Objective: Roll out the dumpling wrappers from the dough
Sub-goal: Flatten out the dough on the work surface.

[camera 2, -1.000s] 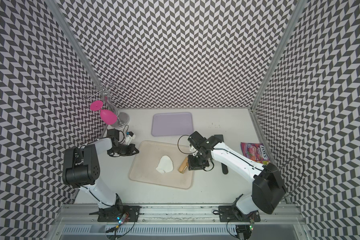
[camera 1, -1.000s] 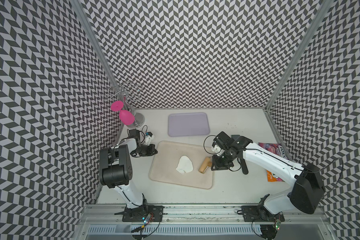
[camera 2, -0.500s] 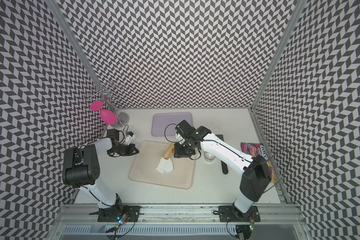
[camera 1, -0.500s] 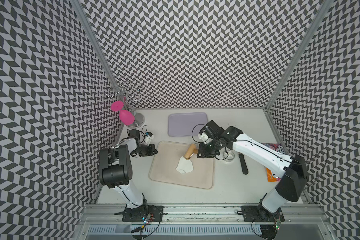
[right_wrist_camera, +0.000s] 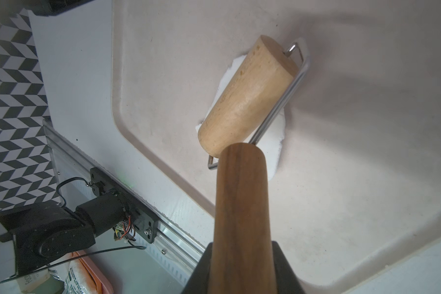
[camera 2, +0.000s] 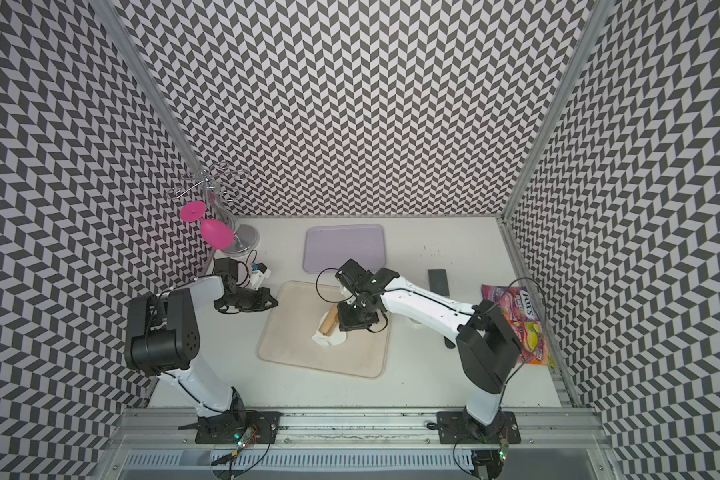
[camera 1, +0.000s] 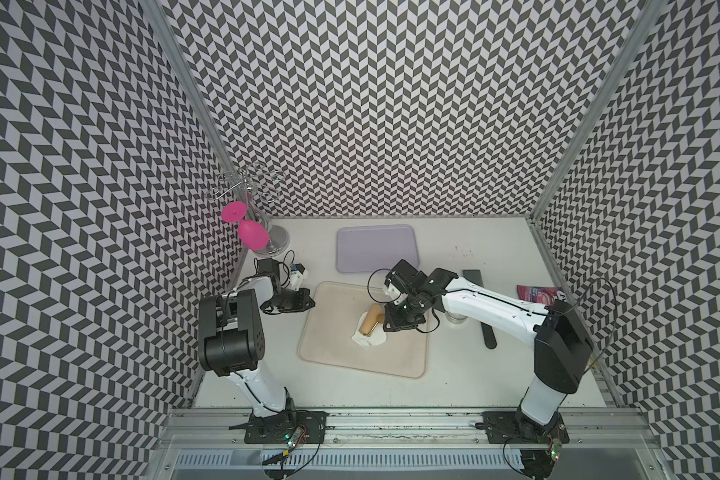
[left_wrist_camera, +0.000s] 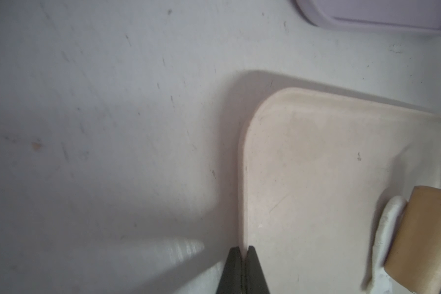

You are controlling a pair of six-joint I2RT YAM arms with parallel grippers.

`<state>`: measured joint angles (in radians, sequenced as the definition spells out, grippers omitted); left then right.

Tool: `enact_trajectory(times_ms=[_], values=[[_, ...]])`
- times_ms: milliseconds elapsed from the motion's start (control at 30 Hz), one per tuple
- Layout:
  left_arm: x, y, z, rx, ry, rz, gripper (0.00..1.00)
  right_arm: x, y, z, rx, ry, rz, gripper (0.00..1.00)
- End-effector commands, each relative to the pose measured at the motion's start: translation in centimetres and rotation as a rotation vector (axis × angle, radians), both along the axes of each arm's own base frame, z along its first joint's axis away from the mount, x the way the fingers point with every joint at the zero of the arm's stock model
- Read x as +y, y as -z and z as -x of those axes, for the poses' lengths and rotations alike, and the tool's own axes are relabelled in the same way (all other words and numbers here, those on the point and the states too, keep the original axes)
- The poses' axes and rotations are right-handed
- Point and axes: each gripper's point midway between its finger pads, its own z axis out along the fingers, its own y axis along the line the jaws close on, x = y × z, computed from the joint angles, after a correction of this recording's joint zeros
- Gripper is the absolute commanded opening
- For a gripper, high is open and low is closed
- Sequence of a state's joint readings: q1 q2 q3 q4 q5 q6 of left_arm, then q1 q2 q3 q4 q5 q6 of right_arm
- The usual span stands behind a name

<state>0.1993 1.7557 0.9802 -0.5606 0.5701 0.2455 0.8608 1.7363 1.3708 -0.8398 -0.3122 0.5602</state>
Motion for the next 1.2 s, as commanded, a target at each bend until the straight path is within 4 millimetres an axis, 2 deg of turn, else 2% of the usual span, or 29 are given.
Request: enact_trajectory(times_ms=[0,167,267,467,633,767,833,933,1100,1167], values=[[-0.6,-1.4,-0.2,-0.037,0.015,0.05,0.0,-0.5,-0.8,0.2,-0.027,0.02,-0.038,0.0],[-0.5,-1.4,-0.2,-0.037,0.014,0.05,0.0,-1.8,1.5,1.4,0.022,0.047,-0.01,0.0],[-0.5,-1.3,-0.3,-0.035,0.015,0.051,0.0,-2.3,3.7,1.7,0.08,0.076,0.005,0.0],[-0.5,-1.4,-0.2,-0.036,0.014,0.048,0.0,-3.3,8.0,1.1,0.188,0.166,0.051,0.0],[-0.5,-1.5,-0.2,-0.041,0.014,0.045,0.0,-5.3,11.4,0.7,0.253,0.234,0.137,0.0],[-0.4,-1.5,-0.2,-0.042,0.012,0.042,0.0,-5.0,12.8,0.6,0.291,0.243,0.124,0.0],[-0.3,-1.5,-0.2,-0.043,0.01,0.041,0.0,-4.3,12.5,0.0,0.281,0.241,0.106,0.0],[-0.4,-1.6,-0.2,-0.043,0.01,0.044,0.0,-1.8,10.0,-1.6,0.23,0.21,0.013,0.0],[-0.4,-1.4,-0.1,-0.037,0.01,0.045,0.0,3.0,1.6,-4.1,0.027,0.061,-0.105,0.0],[-0.4,-1.5,-0.1,-0.039,0.011,0.045,0.0,3.6,-1.6,-4.6,-0.043,0.035,-0.123,0.0]])
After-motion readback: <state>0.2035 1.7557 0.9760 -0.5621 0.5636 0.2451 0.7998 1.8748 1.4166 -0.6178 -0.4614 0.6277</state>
